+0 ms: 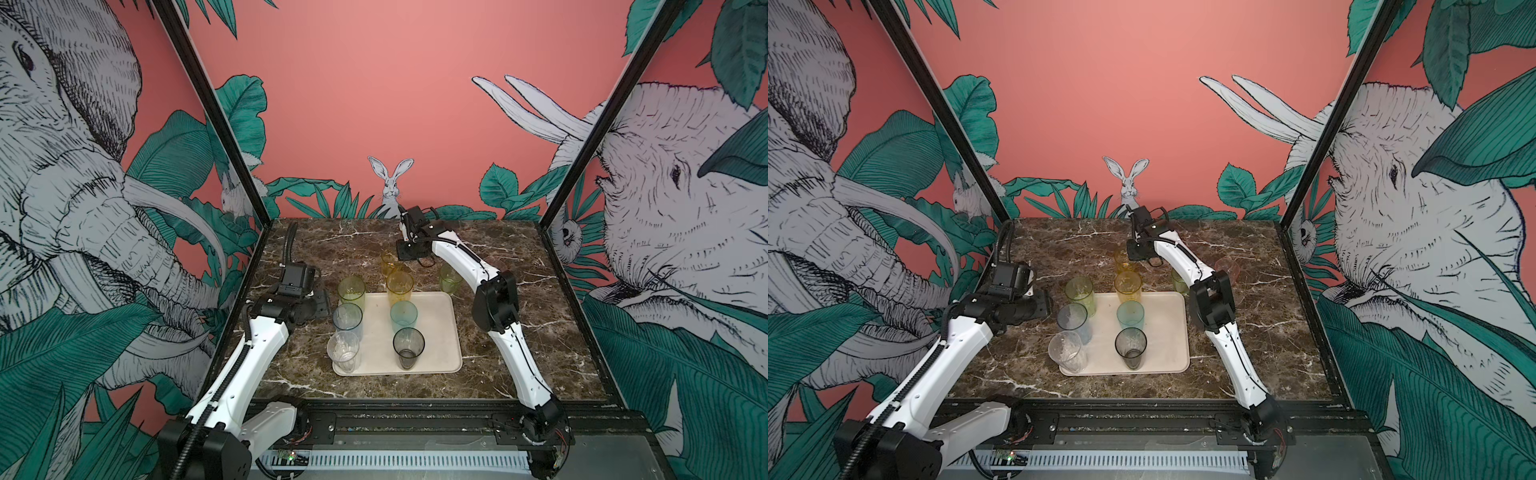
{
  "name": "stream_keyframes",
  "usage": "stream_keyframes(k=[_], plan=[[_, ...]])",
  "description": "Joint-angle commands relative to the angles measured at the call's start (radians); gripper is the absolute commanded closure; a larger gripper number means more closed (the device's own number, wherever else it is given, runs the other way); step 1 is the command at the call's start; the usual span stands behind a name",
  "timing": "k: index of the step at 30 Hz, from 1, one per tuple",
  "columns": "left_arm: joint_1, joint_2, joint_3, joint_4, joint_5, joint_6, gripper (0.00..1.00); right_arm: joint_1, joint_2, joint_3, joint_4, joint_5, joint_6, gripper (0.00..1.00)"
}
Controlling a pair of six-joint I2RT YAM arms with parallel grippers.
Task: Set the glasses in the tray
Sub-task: 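Lower the right gripper into the yellow cup and close on its rim, then lift the yellow cup with the right gripper and carry it toward the tray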
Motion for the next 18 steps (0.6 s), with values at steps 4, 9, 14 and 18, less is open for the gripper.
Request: stream_keyframes(k=[4, 9, 14, 18], plan=[[0.007, -0.023, -0.005, -0.014, 0.006, -0.013, 0.32, -0.006, -0.029, -0.016, 0.006, 0.011, -0.011, 1.0], [0.006, -0.02, -0.005, -0.015, 0.006, -0.013, 0.32, -0.006, -0.08, -0.026, 0.002, 0.026, -0.027, 1.0], [0.006, -0.018, -0.007, -0.012, 0.006, -0.012, 0.32, -0.013, -0.136, -0.023, -0.03, 0.05, -0.047, 1.0], [0.006, -0.015, -0.007, -0.01, 0.008, -0.014, 0.32, -0.026, -0.175, -0.023, -0.057, 0.064, -0.06, 1.0]])
